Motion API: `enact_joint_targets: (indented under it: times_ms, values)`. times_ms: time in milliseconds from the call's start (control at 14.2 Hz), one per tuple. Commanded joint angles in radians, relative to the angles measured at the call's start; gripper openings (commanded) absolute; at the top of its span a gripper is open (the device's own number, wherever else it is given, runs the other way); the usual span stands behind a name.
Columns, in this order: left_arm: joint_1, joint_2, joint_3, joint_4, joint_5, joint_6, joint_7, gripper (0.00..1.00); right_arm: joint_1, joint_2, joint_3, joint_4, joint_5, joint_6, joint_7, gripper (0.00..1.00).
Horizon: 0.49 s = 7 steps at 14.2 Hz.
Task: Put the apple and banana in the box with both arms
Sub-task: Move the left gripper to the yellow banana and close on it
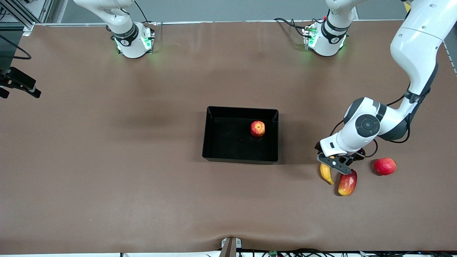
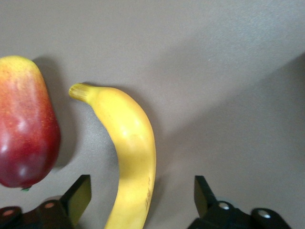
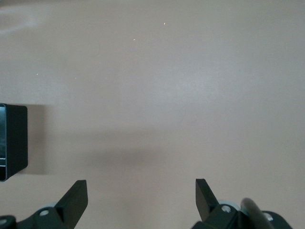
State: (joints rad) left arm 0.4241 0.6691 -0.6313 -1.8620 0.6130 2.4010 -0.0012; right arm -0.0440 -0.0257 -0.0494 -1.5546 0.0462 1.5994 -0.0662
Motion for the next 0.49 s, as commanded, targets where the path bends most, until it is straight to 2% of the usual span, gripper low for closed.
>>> enact_joint_targets:
  times_ms: [0, 211, 281, 422]
  values:
    - [0.01, 0.027, 0.002, -0.006, 0.028, 0.041, -0.011, 0.8, -0.019, 0.02, 0.011, 0.03, -0.025, 0.001, 0.003, 1.0]
    - [-0.001, 0.03, 0.024, -0.006, 0.043, 0.043, -0.011, 0.59, -0.028, 0.015, 0.008, 0.056, -0.026, -0.015, 0.003, 1.0]
    - [-0.001, 0.032, 0.024, -0.006, 0.056, 0.043, -0.013, 0.49, -0.031, 0.01, 0.01, 0.056, -0.026, -0.033, 0.006, 1.0]
    - [-0.001, 0.027, 0.024, -0.006, 0.057, 0.035, -0.026, 0.14, -0.033, 0.009, 0.01, 0.059, -0.023, -0.053, 0.006, 1.0]
